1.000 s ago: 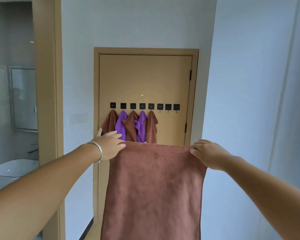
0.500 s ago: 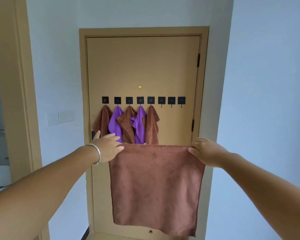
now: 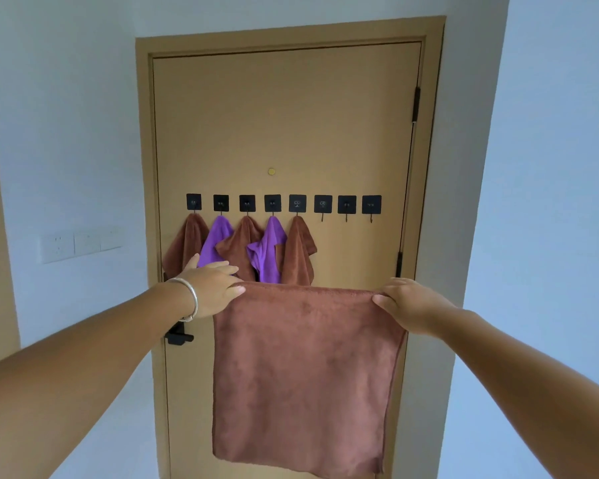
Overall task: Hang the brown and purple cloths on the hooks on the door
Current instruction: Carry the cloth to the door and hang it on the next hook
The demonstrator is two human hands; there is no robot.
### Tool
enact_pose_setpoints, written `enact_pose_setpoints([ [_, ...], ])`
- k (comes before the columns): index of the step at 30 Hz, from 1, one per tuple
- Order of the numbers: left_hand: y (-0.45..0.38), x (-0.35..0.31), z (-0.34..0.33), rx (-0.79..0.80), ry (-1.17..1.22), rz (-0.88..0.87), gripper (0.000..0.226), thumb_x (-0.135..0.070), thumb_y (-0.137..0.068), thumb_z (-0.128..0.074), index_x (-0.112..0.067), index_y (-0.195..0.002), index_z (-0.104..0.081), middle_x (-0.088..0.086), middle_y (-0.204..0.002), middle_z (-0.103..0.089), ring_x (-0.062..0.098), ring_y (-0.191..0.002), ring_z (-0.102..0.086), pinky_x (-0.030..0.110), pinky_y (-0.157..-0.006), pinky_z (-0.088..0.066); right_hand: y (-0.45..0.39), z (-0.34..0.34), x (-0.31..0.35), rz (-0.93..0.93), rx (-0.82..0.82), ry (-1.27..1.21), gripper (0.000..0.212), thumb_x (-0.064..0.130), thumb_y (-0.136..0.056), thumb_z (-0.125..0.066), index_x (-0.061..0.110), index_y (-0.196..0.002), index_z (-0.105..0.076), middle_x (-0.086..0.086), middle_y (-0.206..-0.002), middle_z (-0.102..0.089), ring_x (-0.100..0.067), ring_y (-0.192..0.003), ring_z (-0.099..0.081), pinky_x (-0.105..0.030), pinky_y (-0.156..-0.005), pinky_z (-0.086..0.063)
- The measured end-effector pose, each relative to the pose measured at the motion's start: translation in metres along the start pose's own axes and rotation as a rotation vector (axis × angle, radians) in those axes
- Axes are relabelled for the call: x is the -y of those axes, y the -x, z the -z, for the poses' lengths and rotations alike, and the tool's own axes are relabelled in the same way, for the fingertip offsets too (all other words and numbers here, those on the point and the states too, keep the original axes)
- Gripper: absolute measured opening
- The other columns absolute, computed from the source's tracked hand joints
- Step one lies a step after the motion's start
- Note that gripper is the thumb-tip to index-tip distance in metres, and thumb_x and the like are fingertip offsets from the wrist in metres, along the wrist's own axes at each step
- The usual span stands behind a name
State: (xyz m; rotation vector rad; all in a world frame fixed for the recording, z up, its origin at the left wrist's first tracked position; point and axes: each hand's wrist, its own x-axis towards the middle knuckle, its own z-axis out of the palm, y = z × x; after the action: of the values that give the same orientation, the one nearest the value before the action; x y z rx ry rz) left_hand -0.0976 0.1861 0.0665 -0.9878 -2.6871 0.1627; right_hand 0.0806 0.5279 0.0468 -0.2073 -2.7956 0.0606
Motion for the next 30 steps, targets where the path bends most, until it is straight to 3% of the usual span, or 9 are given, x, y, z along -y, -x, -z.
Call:
enact_pose_setpoints([
  [4, -0.05, -0.005, -0.014, -0.001, 0.007, -0.027, 0.048, -0.045, -0.102, -0.014, -0.038, -0.145, -0.035, -0.008, -0.158, -0.019, 0.011, -0.147, -0.006, 0.055, -0.117, 0.005, -0.039, -0.013, -0.029, -0.008, 0.001, 0.014, 0.044, 0.05, -0.101, -0.027, 0.027, -0.117, -0.062, 0.016, -0.096, -0.045, -0.009, -0.104, -0.044, -0.028, -0.088, -0.037],
  [10, -0.143, 0.003, -0.039, -0.032, 0.056, -0.066, 0.047, -0.044, -0.102, -0.016, -0.04, -0.144, -0.035, -0.009, -0.158, -0.021, 0.01, -0.146, -0.007, 0.054, -0.117, 0.006, -0.112, -0.03, -0.065, -0.057, -0.005, 0.052, 0.043, 0.05, -0.101, -0.028, 0.028, -0.117, -0.061, 0.015, -0.102, -0.046, -0.008, -0.103, -0.041, -0.029, -0.087, -0.037],
  [12, -0.18, 0.01, -0.049, -0.073, 0.074, -0.083, 0.046, -0.044, -0.102, -0.018, -0.04, -0.145, -0.034, -0.009, -0.157, -0.023, 0.011, -0.146, -0.012, 0.052, -0.117, 0.004, -0.143, -0.035, -0.076, -0.083, -0.003, 0.076, 0.04, 0.051, -0.1, -0.028, 0.03, -0.108, -0.061, 0.013, -0.1, -0.051, -0.008, -0.097, -0.048, -0.03, -0.083, -0.042],
  [15, -0.224, 0.019, -0.058, -0.183, 0.112, -0.144, 0.043, -0.042, -0.102, -0.025, -0.039, -0.144, -0.037, -0.011, -0.155, -0.028, 0.011, -0.141, -0.026, 0.042, -0.118, -0.009, -0.182, -0.04, -0.087, -0.131, -0.027, 0.11, 0.035, 0.053, -0.099, -0.029, 0.032, -0.088, -0.055, 0.011, -0.086, -0.055, -0.006, -0.078, -0.052, -0.028, -0.066, -0.043],
  [18, -0.271, 0.035, -0.062, -0.303, 0.302, -0.215, 0.037, -0.038, -0.101, -0.038, -0.035, -0.137, -0.049, -0.015, -0.143, -0.045, 0.008, -0.129, -0.043, 0.024, -0.108, -0.029, -0.228, -0.042, -0.097, -0.145, -0.051, 0.156, 0.038, 0.054, -0.099, -0.029, 0.031, -0.091, -0.058, 0.011, -0.083, -0.058, -0.008, -0.075, -0.055, -0.03, -0.067, -0.049],
  [24, -0.369, 0.055, -0.075, -0.452, 0.389, -0.227, 0.034, -0.027, -0.099, -0.047, -0.028, -0.132, -0.057, -0.008, -0.133, -0.058, 0.014, -0.122, -0.052, 0.03, -0.102, -0.038, -0.313, -0.042, -0.112, -0.102, -0.08, 0.222, 0.033, 0.048, -0.1, -0.033, 0.031, -0.081, -0.054, 0.008, -0.082, -0.057, -0.009, -0.073, -0.053, -0.026, -0.055, -0.035],
  [27, -0.399, 0.057, -0.079, -0.525, 0.35, -0.25, 0.036, -0.021, -0.098, -0.044, -0.034, -0.129, -0.057, -0.002, -0.12, -0.066, 0.025, -0.103, -0.062, 0.034, -0.085, -0.047, -0.342, -0.043, -0.119, -0.136, -0.12, 0.171, 0.033, 0.041, -0.102, -0.038, 0.028, -0.076, -0.054, 0.004, -0.081, -0.057, -0.012, -0.071, -0.053, -0.026, -0.054, -0.034],
  [30, -0.422, 0.056, -0.073, -0.615, 0.192, -0.314, 0.045, -0.006, -0.091, -0.047, -0.036, -0.123, -0.053, -0.006, -0.108, -0.067, 0.025, -0.079, -0.063, 0.029, -0.063, -0.039, -0.366, -0.042, -0.123, -0.202, -0.205, 0.039, 0.032, 0.031, -0.102, -0.042, 0.026, -0.073, -0.054, 0.002, -0.079, -0.058, -0.017, -0.072, -0.055, -0.025, -0.052, -0.034],
])
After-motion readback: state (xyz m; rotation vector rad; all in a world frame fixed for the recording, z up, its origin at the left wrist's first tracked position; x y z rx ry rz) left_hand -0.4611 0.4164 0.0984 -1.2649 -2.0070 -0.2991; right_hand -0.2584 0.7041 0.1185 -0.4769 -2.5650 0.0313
